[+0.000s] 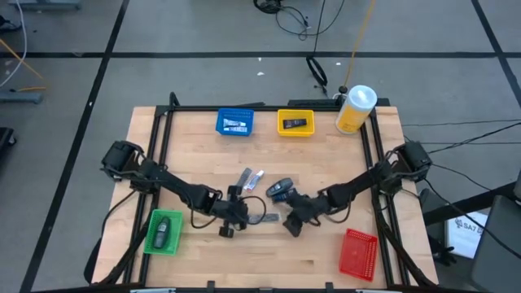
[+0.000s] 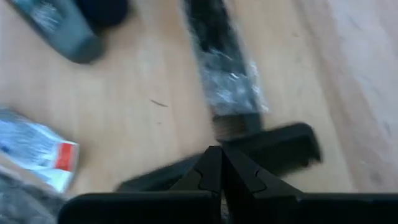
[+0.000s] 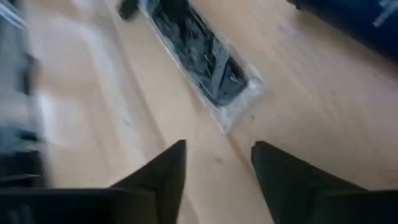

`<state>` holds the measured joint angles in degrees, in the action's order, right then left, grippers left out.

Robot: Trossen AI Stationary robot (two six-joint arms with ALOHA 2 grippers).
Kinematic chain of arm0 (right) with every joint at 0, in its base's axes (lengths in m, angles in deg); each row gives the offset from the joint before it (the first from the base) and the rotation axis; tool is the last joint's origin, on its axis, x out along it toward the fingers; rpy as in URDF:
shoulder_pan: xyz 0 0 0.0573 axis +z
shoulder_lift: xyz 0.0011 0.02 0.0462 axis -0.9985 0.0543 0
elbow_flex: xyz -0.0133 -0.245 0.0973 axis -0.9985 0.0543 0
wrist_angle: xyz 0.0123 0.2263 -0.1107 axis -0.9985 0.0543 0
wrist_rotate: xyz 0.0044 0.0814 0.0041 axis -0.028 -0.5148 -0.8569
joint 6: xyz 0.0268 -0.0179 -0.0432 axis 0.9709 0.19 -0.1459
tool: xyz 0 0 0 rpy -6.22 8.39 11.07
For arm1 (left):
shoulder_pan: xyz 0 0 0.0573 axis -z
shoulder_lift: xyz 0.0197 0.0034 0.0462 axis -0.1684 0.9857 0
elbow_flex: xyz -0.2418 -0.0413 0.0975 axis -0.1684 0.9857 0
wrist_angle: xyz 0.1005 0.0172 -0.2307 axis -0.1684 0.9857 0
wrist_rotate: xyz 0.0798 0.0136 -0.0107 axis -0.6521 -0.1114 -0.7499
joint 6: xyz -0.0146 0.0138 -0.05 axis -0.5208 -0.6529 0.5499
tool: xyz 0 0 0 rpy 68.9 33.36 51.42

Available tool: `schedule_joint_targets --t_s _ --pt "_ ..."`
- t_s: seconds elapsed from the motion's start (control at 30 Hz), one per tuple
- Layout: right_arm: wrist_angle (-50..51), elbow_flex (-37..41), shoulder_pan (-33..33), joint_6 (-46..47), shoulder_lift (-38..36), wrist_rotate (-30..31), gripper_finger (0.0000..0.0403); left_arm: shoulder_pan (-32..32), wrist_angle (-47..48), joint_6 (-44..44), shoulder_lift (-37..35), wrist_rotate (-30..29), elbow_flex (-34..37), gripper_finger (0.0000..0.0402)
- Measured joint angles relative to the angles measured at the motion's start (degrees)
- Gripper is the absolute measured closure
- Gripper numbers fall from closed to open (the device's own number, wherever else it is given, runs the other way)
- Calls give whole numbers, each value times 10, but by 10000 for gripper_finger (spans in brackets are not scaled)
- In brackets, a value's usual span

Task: Pick & Place Travel size toiletries
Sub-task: Put the black hair comb into the red bin

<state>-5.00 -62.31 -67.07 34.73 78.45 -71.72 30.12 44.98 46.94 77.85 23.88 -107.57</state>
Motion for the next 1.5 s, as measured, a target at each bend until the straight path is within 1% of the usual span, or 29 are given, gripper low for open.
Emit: schedule_joint_targets --t_s 0.1,0.17,0.3,0.43,0.53,0.6,0.7,0.83,0.9,0.97,1.07,1.1,1.17,1.23,1.3,1.43,1.5 --pt "-128 56 -11 31 1 -17 185 2 12 5 7 13 0 392" --pt "-169 77 -17 43 1 -20 169 3 5 5 11 12 0 392" --pt "-166 83 -27 52 1 -20 155 3 -6 6 20 11 0 392" --pt "-169 78 -33 45 2 -21 154 3 -33 4 32 11 -1 392" --pt "-168 78 -34 43 2 -20 155 4 -36 -1 36 -20 -1 392" --pt "-165 78 -34 45 3 -20 155 5 -21 -1 29 -33 -1 392" --pt "-160 78 -33 49 3 -20 156 10 5 5 14 -37 1 392" --pt "-148 78 -32 49 3 -19 156 24 3 9 9 -35 1 392" --pt "-148 78 -32 49 3 -19 156 28 21 9 9 -42 0 392" --pt "-147 78 -32 48 3 -19 156 30 52 19 9 -77 0 392" --pt "-147 78 -32 44 3 -18 156 26 108 49 -2 -153 0 392" --pt "-147 78 -32 44 3 -17 156 25 125 60 -9 -172 1 392" --pt "-147 78 -32 44 3 -17 156 21 131 78 -20 -187 0 392" --pt "-149 79 -32 40 3 -17 156 26 138 89 -33 -187 0 392" --pt "-147 79 -32 38 3 -17 156 35 120 87 -42 -182 0 392" --pt "-150 79 -32 34 3 -17 156 59 79 66 -37 -126 0 392" --pt "-150 79 -32 31 3 -17 156 69 38 56 -27 -111 0 392"
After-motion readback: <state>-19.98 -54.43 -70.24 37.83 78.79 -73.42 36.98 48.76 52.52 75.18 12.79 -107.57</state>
